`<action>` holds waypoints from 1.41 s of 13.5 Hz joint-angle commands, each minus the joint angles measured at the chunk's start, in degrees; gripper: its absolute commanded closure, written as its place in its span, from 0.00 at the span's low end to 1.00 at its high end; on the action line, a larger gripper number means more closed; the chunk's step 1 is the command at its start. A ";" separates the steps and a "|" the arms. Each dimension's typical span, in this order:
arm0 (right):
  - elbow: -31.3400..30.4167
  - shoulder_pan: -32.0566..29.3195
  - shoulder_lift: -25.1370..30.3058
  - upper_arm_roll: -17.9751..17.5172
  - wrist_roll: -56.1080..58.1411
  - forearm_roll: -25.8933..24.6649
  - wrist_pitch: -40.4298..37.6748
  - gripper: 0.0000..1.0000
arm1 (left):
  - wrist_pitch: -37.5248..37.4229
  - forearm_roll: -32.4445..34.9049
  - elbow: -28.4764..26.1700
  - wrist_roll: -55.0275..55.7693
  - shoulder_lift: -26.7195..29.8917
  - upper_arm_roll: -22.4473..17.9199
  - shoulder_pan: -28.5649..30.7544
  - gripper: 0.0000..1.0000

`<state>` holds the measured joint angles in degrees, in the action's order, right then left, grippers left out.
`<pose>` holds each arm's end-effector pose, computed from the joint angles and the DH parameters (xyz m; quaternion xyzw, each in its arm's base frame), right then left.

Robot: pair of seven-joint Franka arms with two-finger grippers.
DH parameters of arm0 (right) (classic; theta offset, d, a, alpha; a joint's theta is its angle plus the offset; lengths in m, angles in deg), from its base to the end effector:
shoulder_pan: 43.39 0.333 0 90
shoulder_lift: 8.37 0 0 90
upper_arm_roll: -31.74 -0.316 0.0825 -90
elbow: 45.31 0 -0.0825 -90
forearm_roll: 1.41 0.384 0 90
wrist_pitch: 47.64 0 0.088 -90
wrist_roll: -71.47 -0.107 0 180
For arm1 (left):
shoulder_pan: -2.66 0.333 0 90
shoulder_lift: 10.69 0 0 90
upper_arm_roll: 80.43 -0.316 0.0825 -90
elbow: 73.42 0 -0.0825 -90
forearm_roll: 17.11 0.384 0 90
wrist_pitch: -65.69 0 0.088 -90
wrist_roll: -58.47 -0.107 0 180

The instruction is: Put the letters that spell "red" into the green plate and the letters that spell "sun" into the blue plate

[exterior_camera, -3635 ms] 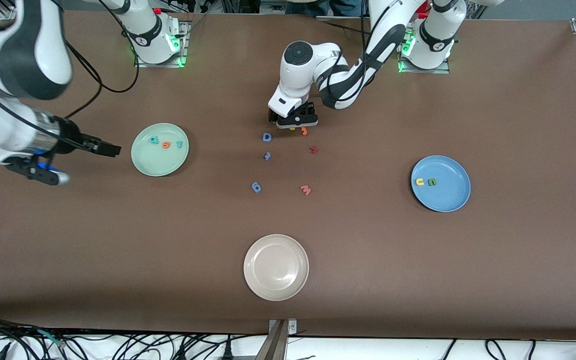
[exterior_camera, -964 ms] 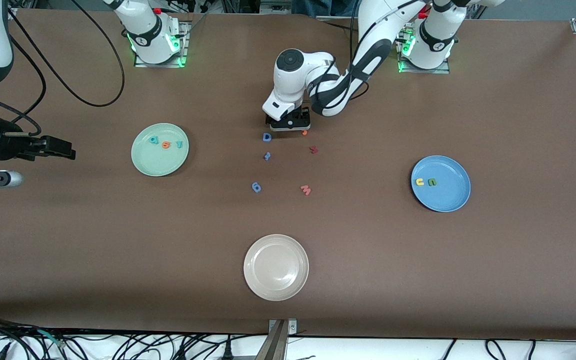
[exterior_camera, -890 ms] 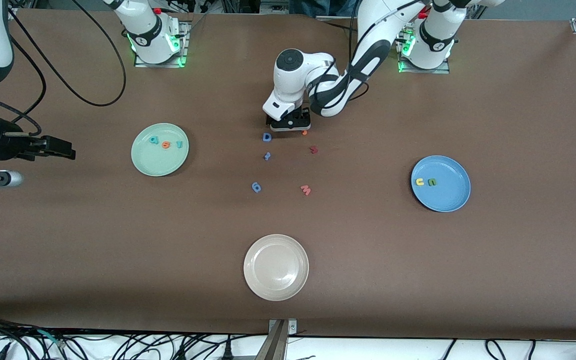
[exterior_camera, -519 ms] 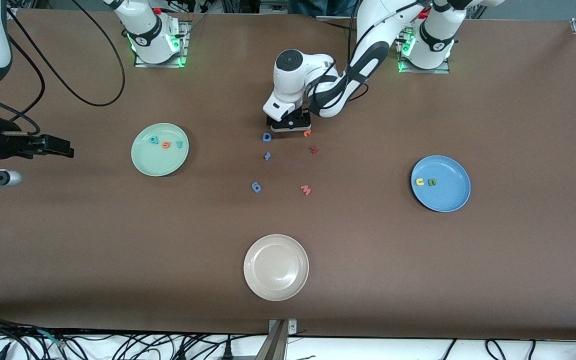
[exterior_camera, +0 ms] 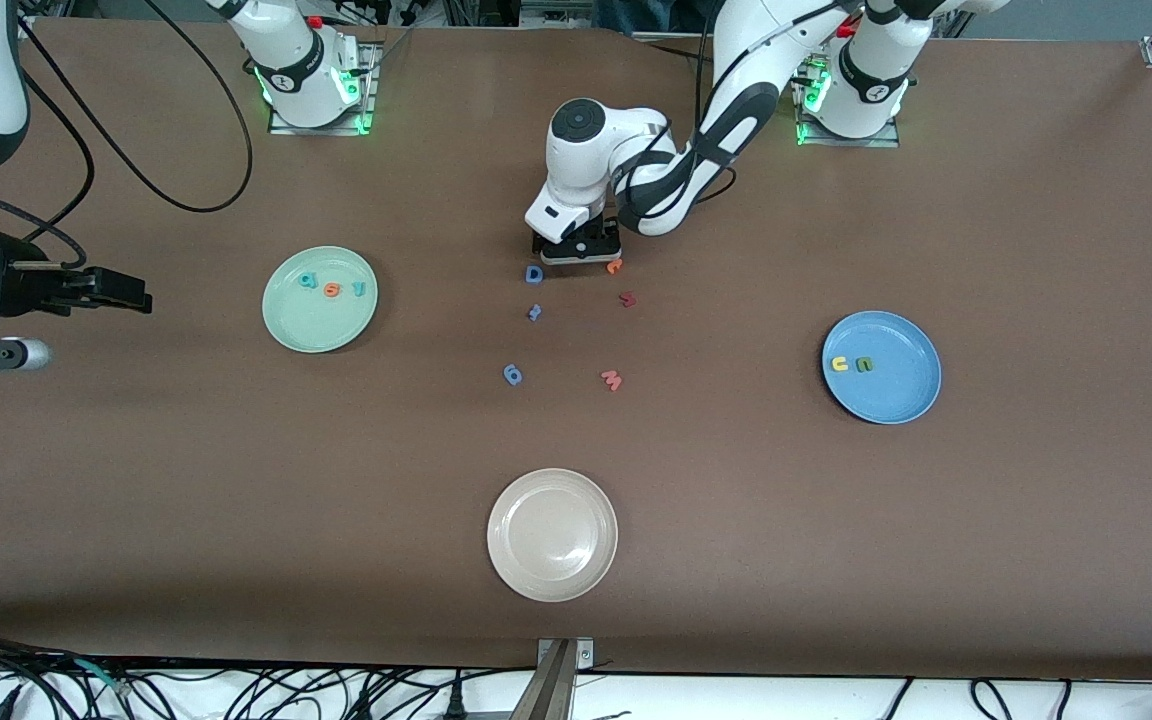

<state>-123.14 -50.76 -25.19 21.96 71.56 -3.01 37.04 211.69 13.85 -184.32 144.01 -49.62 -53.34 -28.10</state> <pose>0.6272 0.0083 0.5442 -0.9961 -0.0201 0.0850 0.0091 0.3309 -0.5238 0.1664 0.9974 0.0662 0.0163 0.0226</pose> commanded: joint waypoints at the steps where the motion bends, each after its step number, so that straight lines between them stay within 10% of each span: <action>1: 0.75 -0.54 -0.05 -0.86 -0.70 -1.04 -0.66 0.00 | -0.20 2.17 1.22 2.97 -0.88 0.16 -0.36 0.13; 19: 0.93 -0.54 -0.14 -0.77 -0.70 -2.09 -0.74 0.00 | -2.22 2.17 0.86 5.87 -0.45 0.95 -0.71 0.37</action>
<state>-123.14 -50.79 -25.21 21.96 71.53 -4.21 37.05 210.59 13.88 -184.21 147.50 -49.58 -52.49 -28.31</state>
